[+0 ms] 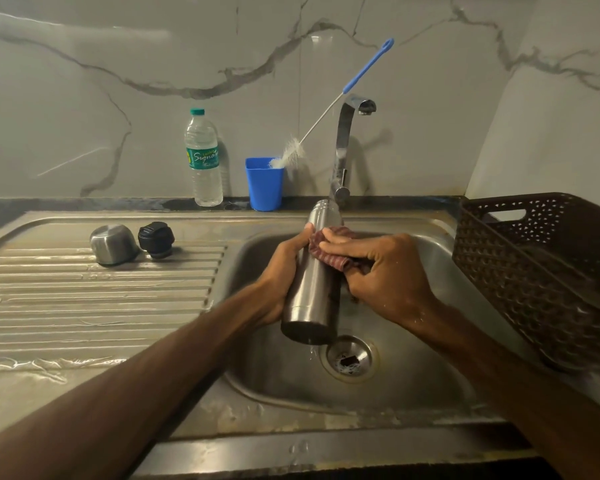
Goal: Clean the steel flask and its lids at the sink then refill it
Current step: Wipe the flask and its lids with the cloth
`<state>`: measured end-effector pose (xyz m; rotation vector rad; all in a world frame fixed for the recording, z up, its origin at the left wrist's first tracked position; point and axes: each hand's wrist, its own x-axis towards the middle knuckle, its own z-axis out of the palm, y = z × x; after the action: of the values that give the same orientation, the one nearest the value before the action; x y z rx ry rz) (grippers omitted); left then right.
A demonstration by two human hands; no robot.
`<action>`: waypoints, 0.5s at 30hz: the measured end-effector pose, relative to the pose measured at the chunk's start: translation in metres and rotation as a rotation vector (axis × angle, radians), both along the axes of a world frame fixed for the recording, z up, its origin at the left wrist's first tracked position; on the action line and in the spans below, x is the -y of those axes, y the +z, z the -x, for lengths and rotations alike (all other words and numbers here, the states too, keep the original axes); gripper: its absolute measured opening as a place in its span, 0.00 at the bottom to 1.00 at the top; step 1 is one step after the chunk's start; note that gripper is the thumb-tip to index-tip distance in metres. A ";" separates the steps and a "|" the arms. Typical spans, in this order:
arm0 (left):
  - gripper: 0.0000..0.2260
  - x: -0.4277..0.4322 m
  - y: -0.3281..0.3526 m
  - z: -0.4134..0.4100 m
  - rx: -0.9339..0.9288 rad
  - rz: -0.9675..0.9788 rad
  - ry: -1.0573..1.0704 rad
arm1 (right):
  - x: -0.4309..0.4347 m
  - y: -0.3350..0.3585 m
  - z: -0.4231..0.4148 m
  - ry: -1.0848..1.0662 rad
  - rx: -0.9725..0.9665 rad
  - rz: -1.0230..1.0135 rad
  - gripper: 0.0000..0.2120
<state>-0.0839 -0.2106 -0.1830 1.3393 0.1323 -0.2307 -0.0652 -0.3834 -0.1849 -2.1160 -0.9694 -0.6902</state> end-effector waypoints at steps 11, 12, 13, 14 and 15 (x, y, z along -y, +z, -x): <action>0.31 0.001 -0.005 -0.002 -0.015 -0.006 -0.055 | 0.014 0.000 -0.009 -0.116 0.065 -0.031 0.18; 0.30 -0.001 -0.005 -0.003 -0.010 0.004 -0.041 | 0.011 0.000 -0.009 -0.096 0.076 -0.014 0.18; 0.28 -0.002 -0.006 -0.005 0.002 -0.008 -0.031 | 0.011 0.001 -0.011 -0.098 0.079 -0.014 0.18; 0.27 -0.002 -0.006 -0.004 0.008 -0.031 -0.031 | 0.011 0.002 -0.015 -0.121 0.072 -0.028 0.19; 0.26 -0.001 -0.006 -0.004 0.007 -0.052 -0.043 | 0.014 0.002 -0.019 -0.158 0.060 -0.047 0.20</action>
<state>-0.0798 -0.2095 -0.1887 1.3959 0.1042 -0.2601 -0.0467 -0.3974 -0.1829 -2.1577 -0.8153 -0.8507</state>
